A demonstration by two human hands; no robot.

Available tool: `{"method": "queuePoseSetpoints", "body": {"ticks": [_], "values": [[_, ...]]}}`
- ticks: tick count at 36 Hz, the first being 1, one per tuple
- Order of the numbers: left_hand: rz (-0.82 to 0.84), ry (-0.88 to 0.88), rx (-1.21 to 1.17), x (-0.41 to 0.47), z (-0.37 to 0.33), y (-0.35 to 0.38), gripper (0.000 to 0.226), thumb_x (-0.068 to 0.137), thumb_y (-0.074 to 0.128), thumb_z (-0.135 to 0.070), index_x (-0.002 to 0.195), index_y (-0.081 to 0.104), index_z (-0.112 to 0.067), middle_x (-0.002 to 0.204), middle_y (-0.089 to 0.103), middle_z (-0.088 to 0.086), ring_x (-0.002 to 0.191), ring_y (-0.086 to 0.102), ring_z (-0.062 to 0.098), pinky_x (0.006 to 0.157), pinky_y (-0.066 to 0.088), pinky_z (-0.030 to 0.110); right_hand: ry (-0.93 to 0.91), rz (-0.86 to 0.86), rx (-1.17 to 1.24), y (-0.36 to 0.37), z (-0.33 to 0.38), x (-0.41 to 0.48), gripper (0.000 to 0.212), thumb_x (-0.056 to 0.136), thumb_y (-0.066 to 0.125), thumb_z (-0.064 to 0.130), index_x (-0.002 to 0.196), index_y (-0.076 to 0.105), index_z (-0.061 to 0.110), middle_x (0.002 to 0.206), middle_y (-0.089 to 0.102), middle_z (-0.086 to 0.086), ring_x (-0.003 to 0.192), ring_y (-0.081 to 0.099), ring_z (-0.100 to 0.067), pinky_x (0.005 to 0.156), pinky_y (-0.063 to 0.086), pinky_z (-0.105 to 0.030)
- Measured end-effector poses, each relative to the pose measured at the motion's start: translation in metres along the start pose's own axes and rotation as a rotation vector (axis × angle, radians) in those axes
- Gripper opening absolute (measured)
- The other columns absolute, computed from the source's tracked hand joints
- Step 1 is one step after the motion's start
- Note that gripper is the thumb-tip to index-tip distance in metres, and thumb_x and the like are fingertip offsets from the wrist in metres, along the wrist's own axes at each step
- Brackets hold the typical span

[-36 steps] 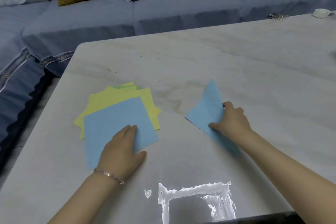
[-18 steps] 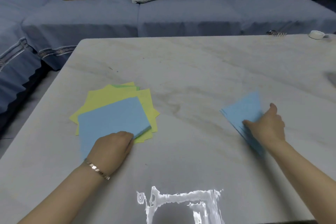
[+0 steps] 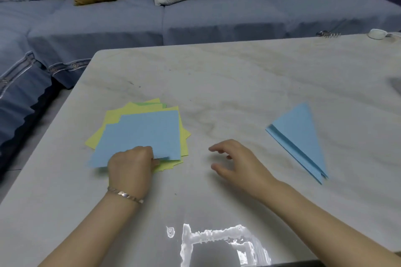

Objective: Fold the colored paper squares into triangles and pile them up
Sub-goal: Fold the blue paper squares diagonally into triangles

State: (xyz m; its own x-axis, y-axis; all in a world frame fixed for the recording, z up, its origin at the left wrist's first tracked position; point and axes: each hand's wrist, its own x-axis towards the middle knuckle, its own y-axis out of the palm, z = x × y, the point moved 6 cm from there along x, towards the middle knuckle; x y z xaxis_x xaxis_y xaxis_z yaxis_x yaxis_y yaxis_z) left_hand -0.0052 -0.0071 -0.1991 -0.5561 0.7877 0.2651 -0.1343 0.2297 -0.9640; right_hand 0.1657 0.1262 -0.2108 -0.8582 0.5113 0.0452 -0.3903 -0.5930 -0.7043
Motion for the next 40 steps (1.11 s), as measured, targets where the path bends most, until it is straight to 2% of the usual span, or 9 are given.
{"method": "queuePoseSetpoints", "body": {"ticks": [5,10,15,19,23,30,35,37,40], "values": [[-0.160,0.065,-0.278,-0.002,-0.011,-0.019,0.028,0.057,0.083,-0.026,0.054,0.057,-0.014,0.057,0.064,-0.001,0.053,0.061,0.023,0.046,0.042,0.025,-0.021,-0.048,-0.030,-0.003,-0.004,-0.008,0.034,0.086,0.063,0.019,0.119,0.057,0.023,0.114,0.045,0.016,0.102,0.041,0.004,0.095,0.033,-0.012],[-0.307,0.387,-0.591,-0.015,-0.067,-0.042,0.014,0.077,0.060,-0.034,0.073,0.056,-0.021,0.076,0.071,-0.004,0.083,0.061,0.006,0.067,0.047,0.023,-0.253,-0.139,-0.146,-0.017,0.013,-0.013,0.067,0.076,0.070,0.030,0.135,0.038,0.031,0.141,0.028,0.012,0.133,0.022,-0.010,0.107,0.017,-0.019],[-0.241,0.585,-0.646,-0.028,-0.110,-0.039,0.006,0.081,0.056,-0.022,0.084,0.051,-0.024,0.082,0.071,-0.003,0.078,0.065,0.012,0.068,0.049,0.025,-0.475,-0.249,-0.142,-0.030,0.003,-0.027,0.016,0.092,0.049,0.038,0.103,0.058,0.031,0.121,0.052,0.008,0.120,0.046,-0.017,0.098,0.031,-0.025],[-0.014,0.166,-0.702,-0.018,-0.095,-0.016,0.031,0.075,0.061,-0.019,0.106,0.061,-0.021,0.109,0.062,-0.007,0.103,0.050,0.003,0.087,0.034,0.009,-0.418,-0.246,-0.113,-0.040,-0.025,-0.047,0.024,0.097,0.037,0.036,0.095,0.059,0.027,0.104,0.061,0.010,0.107,0.056,-0.013,0.093,0.038,-0.023],[0.364,-0.406,-1.008,-0.013,-0.071,0.014,0.051,0.071,0.059,-0.027,0.121,0.049,-0.024,0.117,0.048,-0.006,0.106,0.049,0.012,0.085,0.038,0.024,-0.273,-0.171,0.007,-0.038,-0.048,-0.063,0.026,0.096,0.038,0.040,0.098,0.061,0.029,0.105,0.065,0.011,0.105,0.059,-0.005,0.091,0.044,-0.020],[0.667,-0.784,-1.292,0.010,-0.078,0.028,0.018,0.087,0.060,-0.016,0.078,0.045,-0.010,0.075,0.045,0.006,0.030,0.051,0.010,0.040,0.042,0.019,-0.200,-0.027,-0.022,-0.024,-0.050,-0.068,0.035,0.092,0.041,0.052,0.094,0.066,0.029,0.097,0.069,0.015,0.089,0.063,0.001,0.079,0.048,-0.014],[0.788,-0.471,-0.974,0.031,-0.095,0.035,0.020,0.078,0.070,-0.023,0.082,0.054,-0.012,0.073,0.057,0.007,0.046,0.054,0.011,0.042,0.039,0.014,-0.190,0.095,-0.102,-0.017,-0.046,-0.066,0.029,0.087,0.047,0.046,0.094,0.068,0.028,0.101,0.066,0.017,0.091,0.061,0.001,0.079,0.047,-0.020],[0.749,-0.307,-0.831,0.037,-0.106,0.031,0.012,0.080,0.067,-0.020,0.079,0.056,-0.016,0.073,0.058,-0.001,0.066,0.058,0.015,0.054,0.044,0.017,-0.131,0.111,-0.070,-0.019,-0.048,-0.065,0.037,0.086,0.042,0.051,0.095,0.069,0.027,0.098,0.067,0.019,0.091,0.059,0.003,0.081,0.046,-0.021],[0.632,-0.116,-0.720,0.041,-0.121,0.023,0.025,0.084,0.055,-0.008,0.062,0.048,-0.016,0.061,0.048,-0.002,0.062,0.046,0.016,0.049,0.033,0.019,-0.062,0.056,0.025,-0.024,-0.048,-0.063,0.025,0.085,0.051,0.043,0.086,0.069,0.026,0.087,0.064,0.028,0.083,0.058,0.008,0.075,0.043,-0.014]]}}
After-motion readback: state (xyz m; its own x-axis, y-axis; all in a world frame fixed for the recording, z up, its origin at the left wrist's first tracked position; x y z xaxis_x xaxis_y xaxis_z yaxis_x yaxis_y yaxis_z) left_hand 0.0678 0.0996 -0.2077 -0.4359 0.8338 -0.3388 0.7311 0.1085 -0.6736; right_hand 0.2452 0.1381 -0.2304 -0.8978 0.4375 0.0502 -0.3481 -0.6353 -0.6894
